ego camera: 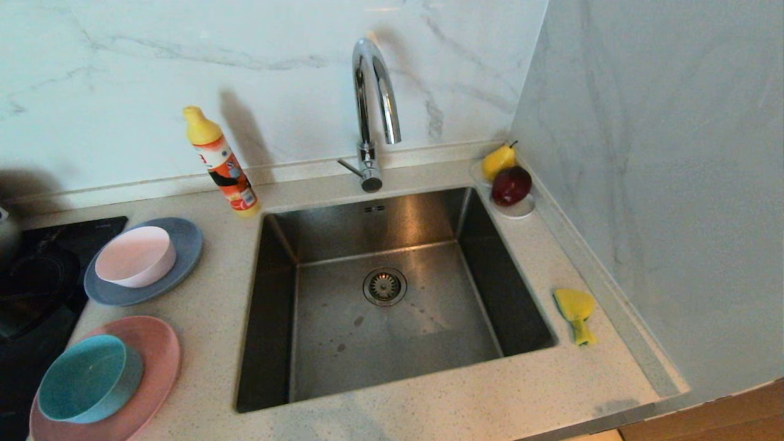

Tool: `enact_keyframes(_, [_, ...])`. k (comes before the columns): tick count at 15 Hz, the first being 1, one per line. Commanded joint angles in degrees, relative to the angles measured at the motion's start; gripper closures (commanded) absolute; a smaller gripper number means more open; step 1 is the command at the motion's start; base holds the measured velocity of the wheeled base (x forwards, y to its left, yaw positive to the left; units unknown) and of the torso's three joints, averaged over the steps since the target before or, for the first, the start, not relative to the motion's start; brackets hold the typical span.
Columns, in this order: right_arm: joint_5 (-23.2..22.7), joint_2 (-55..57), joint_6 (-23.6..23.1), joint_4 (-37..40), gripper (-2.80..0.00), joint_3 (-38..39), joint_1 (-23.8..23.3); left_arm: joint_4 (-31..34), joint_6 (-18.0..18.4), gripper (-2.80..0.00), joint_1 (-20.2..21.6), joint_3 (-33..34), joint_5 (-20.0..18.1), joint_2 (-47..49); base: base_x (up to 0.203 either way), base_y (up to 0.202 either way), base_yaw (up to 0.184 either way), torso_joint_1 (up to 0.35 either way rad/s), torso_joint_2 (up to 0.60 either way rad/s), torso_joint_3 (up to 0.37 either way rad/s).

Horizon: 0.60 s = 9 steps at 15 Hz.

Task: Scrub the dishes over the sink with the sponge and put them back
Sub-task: Grab the dish soap

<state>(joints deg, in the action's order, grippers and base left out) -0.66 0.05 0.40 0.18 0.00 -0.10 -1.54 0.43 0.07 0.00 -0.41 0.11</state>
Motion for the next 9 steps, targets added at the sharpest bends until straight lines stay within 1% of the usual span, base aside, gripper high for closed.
enact_keyframes(1, [-0.04, -0.05, 0.04, -0.01, 0.00, 0.00, 0.01, -0.05, 0.01, 0.00, 0.01, 0.97, -0.02, -0.02, 0.000, 0.000, 0.000, 0.000, 0.00, 0.000])
enact_keyframes(6, [-0.04, -0.14, 0.04, -0.01, 0.00, 0.00, 0.01, 0.13, 0.53, 0.00, 0.01, 0.97, -0.02, -0.02, 0.000, 0.000, 0.000, 0.000, 0.00, 0.000])
enact_keyframes(9, [-0.04, -0.05, 0.04, -0.01, 0.00, 0.00, 0.01, 0.04, 0.18, 0.00, 0.01, 0.97, 0.06, -0.02, 0.000, 0.000, 0.000, 0.000, 0.00, 0.000])
